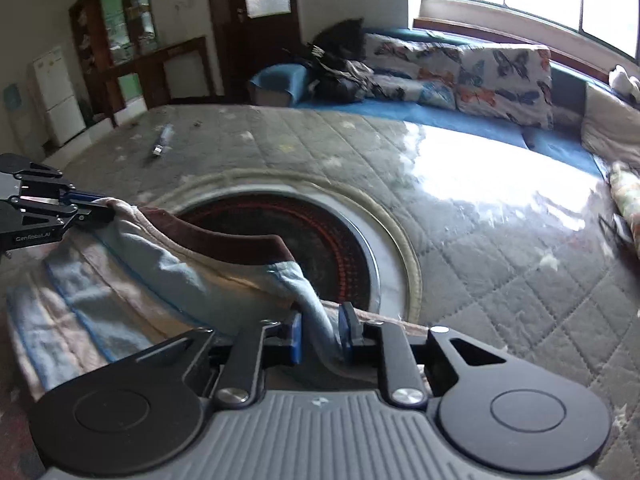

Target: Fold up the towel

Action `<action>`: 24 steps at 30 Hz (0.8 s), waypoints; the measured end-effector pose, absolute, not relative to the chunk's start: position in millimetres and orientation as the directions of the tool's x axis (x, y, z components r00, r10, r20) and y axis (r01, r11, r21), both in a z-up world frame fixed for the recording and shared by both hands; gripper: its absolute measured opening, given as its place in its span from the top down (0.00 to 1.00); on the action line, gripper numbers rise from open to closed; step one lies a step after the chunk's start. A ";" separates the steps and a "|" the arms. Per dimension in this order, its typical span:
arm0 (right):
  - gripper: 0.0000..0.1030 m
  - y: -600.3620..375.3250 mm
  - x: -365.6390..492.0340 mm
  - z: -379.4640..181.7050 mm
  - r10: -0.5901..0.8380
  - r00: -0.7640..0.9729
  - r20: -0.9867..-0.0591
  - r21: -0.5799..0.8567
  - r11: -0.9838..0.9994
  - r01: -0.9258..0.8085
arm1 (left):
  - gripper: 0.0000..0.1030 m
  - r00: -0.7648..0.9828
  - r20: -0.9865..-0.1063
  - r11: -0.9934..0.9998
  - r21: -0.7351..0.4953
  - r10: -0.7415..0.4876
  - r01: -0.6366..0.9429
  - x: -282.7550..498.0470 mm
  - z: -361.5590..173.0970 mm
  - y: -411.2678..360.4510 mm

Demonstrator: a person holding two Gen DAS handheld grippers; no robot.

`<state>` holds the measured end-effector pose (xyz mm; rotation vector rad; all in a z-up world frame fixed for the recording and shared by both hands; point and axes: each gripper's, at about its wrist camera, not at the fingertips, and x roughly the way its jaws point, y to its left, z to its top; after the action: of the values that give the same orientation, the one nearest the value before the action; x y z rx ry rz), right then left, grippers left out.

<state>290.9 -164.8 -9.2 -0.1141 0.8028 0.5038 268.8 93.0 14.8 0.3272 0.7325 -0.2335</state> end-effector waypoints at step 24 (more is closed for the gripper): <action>0.68 -135.9 295.0 -5.8 0.443 0.568 -0.694 0.185 0.871 -0.454 | 0.76 0.686 -0.695 0.954 0.002 -0.215 0.300 272.9 19.5 77.0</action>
<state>295.0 -135.9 -5.8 -0.0150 0.8105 0.5272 272.9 77.0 19.5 0.1186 0.7619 -0.2888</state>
